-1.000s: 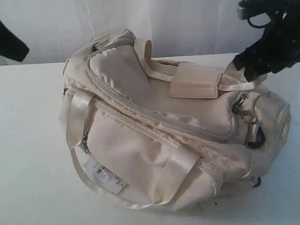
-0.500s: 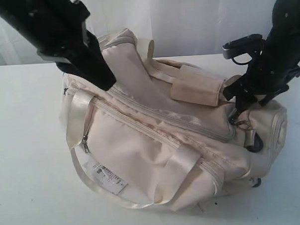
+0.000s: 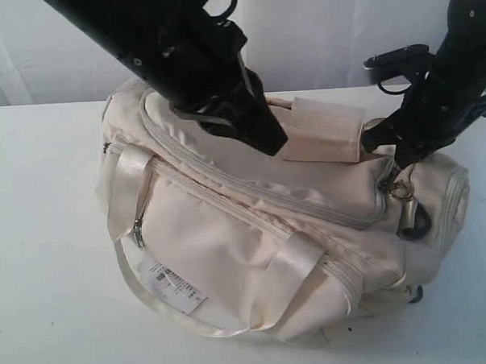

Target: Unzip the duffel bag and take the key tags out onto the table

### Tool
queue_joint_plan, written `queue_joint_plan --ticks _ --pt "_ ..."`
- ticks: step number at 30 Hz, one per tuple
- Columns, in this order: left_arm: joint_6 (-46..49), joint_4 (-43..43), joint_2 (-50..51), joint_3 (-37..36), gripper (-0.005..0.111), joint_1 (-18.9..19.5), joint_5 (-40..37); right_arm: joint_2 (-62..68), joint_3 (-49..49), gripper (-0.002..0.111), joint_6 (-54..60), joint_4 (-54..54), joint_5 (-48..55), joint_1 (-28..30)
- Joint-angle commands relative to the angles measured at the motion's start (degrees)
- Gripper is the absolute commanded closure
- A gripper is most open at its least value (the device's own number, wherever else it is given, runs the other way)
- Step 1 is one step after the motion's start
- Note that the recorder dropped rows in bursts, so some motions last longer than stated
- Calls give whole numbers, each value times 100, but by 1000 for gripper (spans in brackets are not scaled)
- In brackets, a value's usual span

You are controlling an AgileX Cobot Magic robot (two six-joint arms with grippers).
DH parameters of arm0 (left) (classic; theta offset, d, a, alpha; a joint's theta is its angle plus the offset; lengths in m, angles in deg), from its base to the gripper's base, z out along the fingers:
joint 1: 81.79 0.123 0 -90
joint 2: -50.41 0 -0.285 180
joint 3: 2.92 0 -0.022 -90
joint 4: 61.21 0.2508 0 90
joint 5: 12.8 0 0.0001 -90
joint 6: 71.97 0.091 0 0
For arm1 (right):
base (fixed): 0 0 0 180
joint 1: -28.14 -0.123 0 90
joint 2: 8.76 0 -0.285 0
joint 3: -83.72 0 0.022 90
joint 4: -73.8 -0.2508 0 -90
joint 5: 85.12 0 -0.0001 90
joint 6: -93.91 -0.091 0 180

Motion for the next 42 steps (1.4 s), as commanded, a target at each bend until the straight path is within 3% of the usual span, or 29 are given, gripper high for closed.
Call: queue_joint_plan --ticks 1,12,14,20,23,32,42 --pt "288 -391 258 26 107 -254 560 -524 -50 108 -33 -98 -166 19" --pt "302 -985 1268 26 104 -593 2351 -979 -50 108 -33 -431 -165 19" --pt "302 -1210 1401 26 98 -593 2589 -979 -50 108 -33 -457 -155 19" --pt "302 -1735 1719 26 61 -593 2997 -979 -50 108 -33 -458 -186 19" --pt "411 -2138 1796 26 52 -593 3250 -979 -50 108 -33 -458 -199 19" --pt "1550 -3378 1850 26 52 -593 3327 -979 -50 108 -33 -458 -217 19" --pt "1810 -3621 2228 267 52 -593 3321 -979 -50 108 -33 -481 -195 19"
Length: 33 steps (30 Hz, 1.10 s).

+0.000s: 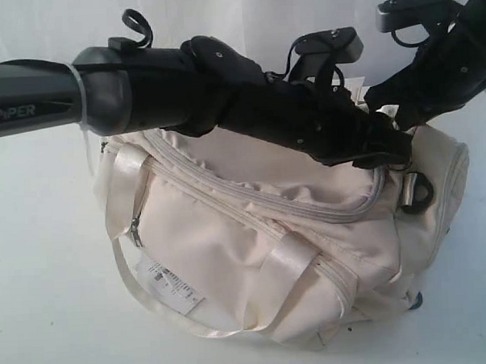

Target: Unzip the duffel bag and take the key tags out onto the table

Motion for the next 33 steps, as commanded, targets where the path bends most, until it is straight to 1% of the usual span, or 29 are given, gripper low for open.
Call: queue_joint_plan --ticks 1,6,13,23,25,27,28,29,30,31,32,33 --pt "111 -238 132 261 52 -25 -102 -152 -50 108 -24 -53 -111 19" --pt "100 -251 254 455 52 -25 -302 -152 -50 108 -88 -54 -122 19" --pt "90 -196 383 455 52 -25 -447 -152 -50 108 -88 -54 -122 19" --pt "101 -104 382 455 52 -25 -450 -152 -50 108 -88 -54 -121 19" --pt "101 -104 382 455 54 -25 -508 -152 -50 108 -88 -54 -121 19" --pt "101 -104 382 455 59 -25 -562 -152 -50 108 -88 -54 -131 19" --pt "90 -104 382 455 69 -25 -574 -152 -50 108 -88 -54 -131 19" --pt "90 -104 382 455 74 -25 -574 -152 -50 108 -88 -54 -131 19" --pt "90 -104 382 455 86 -25 -574 -152 -50 108 -88 -54 -121 19" --pt "90 -104 382 455 92 -25 -574 -152 -50 108 -88 -54 -121 19" --pt "90 -104 371 455 105 -25 -574 -152 -50 108 -88 -54 -121 19" --pt "90 -104 345 458 107 -25 -588 -152 -50 108 -88 -54 -121 19"
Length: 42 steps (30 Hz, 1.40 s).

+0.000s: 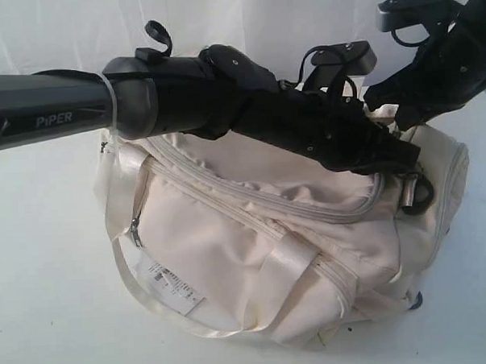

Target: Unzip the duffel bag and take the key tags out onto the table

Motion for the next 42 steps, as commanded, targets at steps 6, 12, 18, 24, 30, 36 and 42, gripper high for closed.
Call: queue_joint_plan --ticks 6,12,18,24,30,36,42 --pt "5 183 -254 40 107 -25 -390 -152 -50 108 -39 -35 -111 19" --pt "-478 861 -424 40 107 -14 -706 -152 -50 108 -39 -35 -111 19" --pt "-1425 1937 -613 40 107 -5 -1177 -152 -50 108 -39 -35 -132 19" --pt "-1444 1948 -651 40 107 -5 -1861 -152 -50 108 -39 -35 -132 19" --pt "-1444 1965 -714 40 107 -5 -2273 -152 -50 108 -39 -24 -127 19" --pt "-1706 2433 -895 40 107 -18 -2682 -152 -50 108 -39 -24 -127 19" --pt "-2047 2969 -1073 30 107 -18 -3128 -152 -50 108 -39 -24 -127 19"
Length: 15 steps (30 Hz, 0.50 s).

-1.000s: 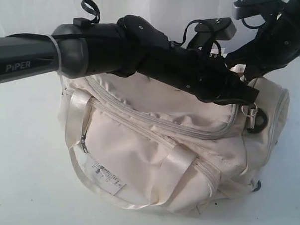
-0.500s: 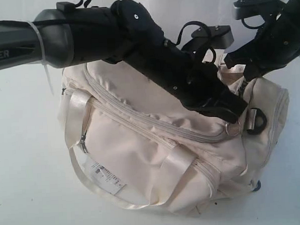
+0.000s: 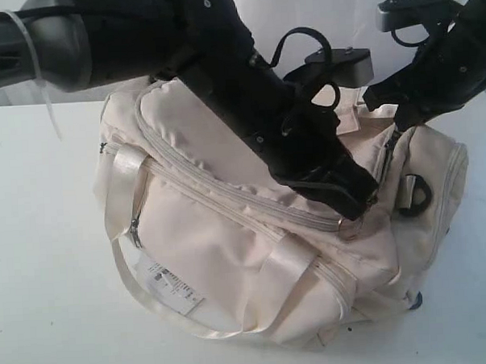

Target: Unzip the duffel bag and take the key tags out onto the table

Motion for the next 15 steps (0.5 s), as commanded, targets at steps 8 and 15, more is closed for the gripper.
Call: queue_joint_plan --ticks 8,15 --pt "-509 877 -456 -290 107 -18 -897 -152 -50 108 -28 7 -112 19" --pt "-765 1490 -870 -642 107 -18 -885 -152 -50 108 -28 7 -100 19"
